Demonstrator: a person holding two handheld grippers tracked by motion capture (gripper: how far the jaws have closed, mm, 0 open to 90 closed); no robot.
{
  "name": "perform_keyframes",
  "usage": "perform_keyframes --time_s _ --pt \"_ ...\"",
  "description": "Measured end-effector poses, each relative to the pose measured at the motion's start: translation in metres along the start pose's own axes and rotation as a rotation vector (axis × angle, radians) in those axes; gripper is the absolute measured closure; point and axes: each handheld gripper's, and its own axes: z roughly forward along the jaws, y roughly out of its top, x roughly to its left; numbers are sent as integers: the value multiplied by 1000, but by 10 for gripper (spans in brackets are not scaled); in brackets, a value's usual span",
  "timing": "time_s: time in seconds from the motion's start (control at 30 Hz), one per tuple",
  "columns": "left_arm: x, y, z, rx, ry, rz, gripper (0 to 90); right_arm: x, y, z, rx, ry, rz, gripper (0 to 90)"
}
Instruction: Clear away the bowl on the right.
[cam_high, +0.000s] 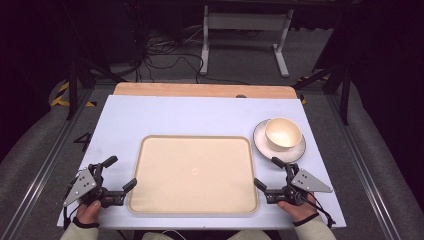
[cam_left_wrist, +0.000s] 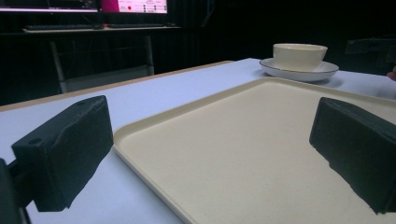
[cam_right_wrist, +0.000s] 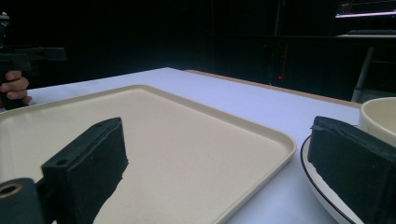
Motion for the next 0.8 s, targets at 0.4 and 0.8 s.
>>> perform_keyframes --time_s 0.4,0.8 --pt "0 0 0 -8 13 -12 2 -1 0 1 7 0 -1 53" --pt "0 0 0 -6 13 -9 2 0 0 1 7 11 -12 93"
